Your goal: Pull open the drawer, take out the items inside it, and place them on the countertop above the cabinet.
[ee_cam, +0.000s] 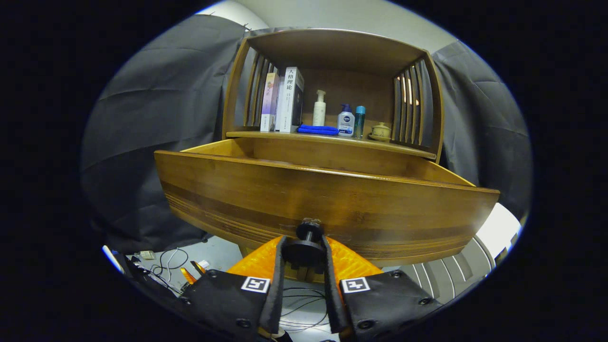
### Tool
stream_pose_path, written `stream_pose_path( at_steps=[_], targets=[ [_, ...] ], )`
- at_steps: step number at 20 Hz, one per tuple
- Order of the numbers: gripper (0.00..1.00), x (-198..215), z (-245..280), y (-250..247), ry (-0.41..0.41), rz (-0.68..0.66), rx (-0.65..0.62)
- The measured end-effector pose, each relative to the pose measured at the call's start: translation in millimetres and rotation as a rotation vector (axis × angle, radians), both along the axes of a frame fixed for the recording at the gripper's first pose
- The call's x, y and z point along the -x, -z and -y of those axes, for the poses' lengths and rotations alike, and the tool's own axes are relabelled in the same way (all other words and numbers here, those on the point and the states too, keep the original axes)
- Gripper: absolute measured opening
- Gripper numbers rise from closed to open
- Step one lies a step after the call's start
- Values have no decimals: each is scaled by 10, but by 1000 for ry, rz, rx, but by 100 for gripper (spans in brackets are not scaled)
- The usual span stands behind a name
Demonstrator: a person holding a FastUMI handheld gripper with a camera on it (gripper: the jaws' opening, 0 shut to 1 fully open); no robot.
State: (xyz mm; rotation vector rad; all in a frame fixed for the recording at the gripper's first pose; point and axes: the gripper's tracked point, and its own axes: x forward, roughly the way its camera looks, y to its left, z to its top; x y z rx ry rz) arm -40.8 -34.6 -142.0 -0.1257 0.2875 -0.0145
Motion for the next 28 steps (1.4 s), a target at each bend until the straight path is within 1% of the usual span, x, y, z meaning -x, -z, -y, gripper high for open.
stream_pose_path(
  at_steps=[6, 9, 11, 13, 16, 19, 21, 24, 26, 28],
  targets=[
    [97, 59, -64, -283, 2, 129, 19],
    [98, 98, 9, -576, 32, 233, 26],
    [98, 91, -15, -762, 21, 290, 26],
    [98, 70, -41, -920, 0, 308, 22],
    [98, 26, -96, -1149, -39, 315, -6],
    [98, -109, -102, -1362, -84, 318, -18],
    [97, -224, -71, -1467, -102, 301, -26],
    [98, -403, -98, -1660, -153, 262, -53],
    [98, -584, -34, -1813, -162, 260, 0],
    [98, -719, -116, -1885, -214, 237, 26]
  ],
)
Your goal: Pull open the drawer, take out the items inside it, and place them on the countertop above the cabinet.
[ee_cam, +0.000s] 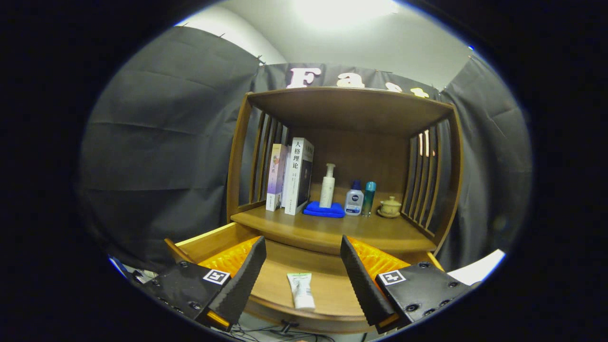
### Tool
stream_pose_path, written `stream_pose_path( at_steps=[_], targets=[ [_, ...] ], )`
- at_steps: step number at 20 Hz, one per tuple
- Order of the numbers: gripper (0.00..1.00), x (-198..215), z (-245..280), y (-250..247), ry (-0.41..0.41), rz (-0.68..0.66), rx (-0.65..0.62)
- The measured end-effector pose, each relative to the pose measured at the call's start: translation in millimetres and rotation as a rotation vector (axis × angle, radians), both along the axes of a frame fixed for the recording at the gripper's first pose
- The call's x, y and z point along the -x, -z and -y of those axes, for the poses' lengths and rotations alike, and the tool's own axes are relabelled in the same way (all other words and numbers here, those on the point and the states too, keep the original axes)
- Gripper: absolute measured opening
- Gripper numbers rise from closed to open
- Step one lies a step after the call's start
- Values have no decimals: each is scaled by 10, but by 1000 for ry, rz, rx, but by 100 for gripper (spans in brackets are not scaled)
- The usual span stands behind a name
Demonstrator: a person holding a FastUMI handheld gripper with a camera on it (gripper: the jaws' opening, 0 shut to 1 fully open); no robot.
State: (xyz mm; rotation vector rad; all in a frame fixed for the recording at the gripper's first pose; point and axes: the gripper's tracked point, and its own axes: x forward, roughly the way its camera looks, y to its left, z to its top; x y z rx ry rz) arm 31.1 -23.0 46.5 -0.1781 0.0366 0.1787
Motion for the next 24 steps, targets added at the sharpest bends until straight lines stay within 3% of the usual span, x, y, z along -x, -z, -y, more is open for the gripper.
stream_pose_path(
  at_steps=[4, 10, 17, 24],
  targets=[
    [98, -327, -82, -74, -91, -65, 44],
    [98, -770, -167, 297, -200, -295, 108],
    [98, -1119, -133, 731, -259, -491, 281],
    [98, -1065, -19, 1385, -258, -753, 348]
  ],
)
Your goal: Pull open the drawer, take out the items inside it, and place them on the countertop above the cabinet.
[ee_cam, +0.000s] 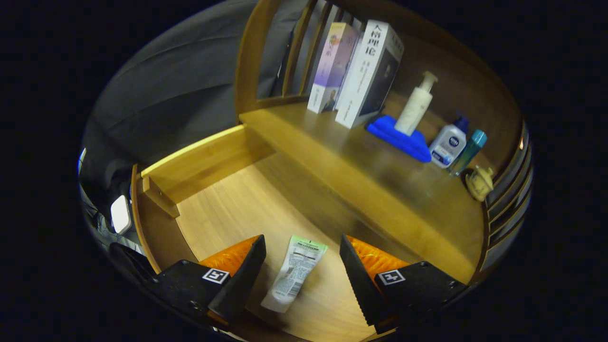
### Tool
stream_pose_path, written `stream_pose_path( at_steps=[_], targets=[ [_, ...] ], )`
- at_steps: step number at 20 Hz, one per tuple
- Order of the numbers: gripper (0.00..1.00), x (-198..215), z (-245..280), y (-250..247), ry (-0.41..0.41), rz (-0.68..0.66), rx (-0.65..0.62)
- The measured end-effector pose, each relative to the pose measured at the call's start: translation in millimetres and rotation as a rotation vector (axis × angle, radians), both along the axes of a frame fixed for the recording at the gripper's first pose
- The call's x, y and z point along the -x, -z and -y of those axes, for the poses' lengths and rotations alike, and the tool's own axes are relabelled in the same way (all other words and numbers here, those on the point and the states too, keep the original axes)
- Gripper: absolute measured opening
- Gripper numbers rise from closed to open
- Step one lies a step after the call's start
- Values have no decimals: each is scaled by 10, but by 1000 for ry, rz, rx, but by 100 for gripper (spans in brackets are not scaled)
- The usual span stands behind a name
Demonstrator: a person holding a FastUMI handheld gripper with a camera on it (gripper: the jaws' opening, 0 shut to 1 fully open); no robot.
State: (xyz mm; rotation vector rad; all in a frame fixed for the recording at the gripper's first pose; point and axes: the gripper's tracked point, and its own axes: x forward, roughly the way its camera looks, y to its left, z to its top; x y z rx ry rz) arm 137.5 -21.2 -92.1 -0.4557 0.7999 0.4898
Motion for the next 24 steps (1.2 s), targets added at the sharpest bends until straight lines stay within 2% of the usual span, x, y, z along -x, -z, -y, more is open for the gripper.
stream_pose_path(
  at_steps=[6, 8, 11, 16, 18, 20, 21, 24],
  targets=[
    [97, 27, 140, 361, 39, -154, 40],
    [97, 72, 145, 461, 27, -203, 44],
    [89, 148, 212, 569, 8, -254, 76],
    [61, 181, 158, 665, 2, -302, 37],
    [37, 188, 147, 641, -14, -289, 49],
    [24, 153, 104, 625, -41, -252, 45],
    [11, 167, 124, 558, -46, -234, 60],
    [11, 117, 156, 518, -43, -194, 78]
  ],
)
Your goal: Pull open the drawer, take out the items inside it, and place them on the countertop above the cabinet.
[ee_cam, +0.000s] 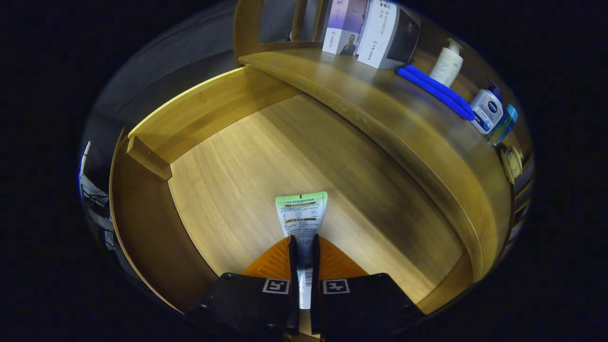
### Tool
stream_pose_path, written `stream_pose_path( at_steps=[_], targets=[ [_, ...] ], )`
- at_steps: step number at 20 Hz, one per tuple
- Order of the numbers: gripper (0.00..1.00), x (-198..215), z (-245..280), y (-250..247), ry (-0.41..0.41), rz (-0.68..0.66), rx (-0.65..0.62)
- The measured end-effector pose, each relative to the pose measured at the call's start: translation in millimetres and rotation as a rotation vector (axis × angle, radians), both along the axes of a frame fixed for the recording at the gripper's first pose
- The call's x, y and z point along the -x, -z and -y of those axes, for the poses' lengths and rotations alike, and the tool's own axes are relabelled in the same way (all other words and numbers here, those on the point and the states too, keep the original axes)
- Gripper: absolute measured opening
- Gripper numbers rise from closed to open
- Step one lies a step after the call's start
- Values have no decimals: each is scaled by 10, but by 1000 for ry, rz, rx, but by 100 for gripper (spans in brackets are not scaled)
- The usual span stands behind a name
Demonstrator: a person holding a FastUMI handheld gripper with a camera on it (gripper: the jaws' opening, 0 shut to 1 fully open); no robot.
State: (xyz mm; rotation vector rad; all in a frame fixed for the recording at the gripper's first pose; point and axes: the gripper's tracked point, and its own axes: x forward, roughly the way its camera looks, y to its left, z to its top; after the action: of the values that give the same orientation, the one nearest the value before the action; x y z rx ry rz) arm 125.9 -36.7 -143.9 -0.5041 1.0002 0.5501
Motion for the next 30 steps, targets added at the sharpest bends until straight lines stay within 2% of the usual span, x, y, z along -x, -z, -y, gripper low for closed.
stream_pose_path(
  at_steps=[5, 15, 18, 24, 30],
  targets=[
    [11, -70, -18, -229, 31, 96, -71],
    [11, 3, -201, -931, 14, 246, -227],
    [11, -41, -222, -1142, 42, 287, -262],
    [11, -285, -219, -1598, 166, 380, -373],
    [10, -729, 36, -1810, 464, 423, -525]
  ],
)
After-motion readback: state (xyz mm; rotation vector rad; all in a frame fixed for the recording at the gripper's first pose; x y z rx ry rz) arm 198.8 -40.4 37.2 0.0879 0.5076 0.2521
